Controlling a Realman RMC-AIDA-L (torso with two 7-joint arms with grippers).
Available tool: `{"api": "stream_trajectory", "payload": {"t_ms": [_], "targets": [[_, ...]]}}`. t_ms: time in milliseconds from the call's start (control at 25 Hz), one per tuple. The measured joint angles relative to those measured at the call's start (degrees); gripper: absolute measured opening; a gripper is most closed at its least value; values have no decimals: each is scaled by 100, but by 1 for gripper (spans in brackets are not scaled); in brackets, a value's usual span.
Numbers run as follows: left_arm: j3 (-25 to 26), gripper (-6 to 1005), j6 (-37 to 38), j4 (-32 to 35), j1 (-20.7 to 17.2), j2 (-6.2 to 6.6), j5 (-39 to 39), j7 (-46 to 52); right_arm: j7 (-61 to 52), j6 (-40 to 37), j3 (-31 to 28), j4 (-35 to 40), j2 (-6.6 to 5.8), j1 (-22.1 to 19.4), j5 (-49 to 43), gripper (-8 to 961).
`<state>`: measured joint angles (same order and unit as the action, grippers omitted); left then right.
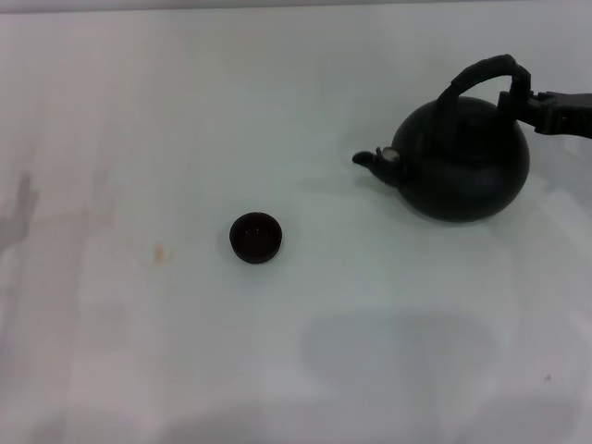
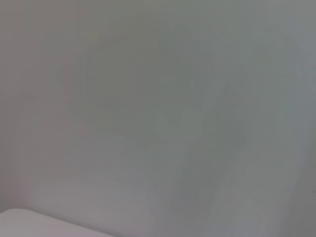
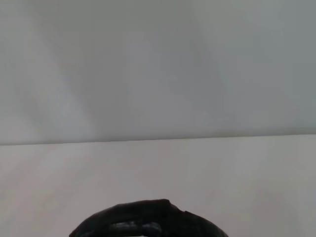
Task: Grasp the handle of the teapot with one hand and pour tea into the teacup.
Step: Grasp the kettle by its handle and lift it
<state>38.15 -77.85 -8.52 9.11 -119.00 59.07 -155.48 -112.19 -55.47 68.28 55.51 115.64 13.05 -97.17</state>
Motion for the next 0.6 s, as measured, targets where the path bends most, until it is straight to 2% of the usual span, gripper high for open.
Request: {"api": "stream_trajectory", "payload": {"t_ms": [360, 600], "targets": [[0, 861, -3, 0, 19, 0, 0, 0, -1, -74, -9, 0, -23, 13, 109, 206], [0, 861, 26, 0, 21, 0, 0, 0, 12, -169, 26, 347, -26, 1, 133, 206]]}}
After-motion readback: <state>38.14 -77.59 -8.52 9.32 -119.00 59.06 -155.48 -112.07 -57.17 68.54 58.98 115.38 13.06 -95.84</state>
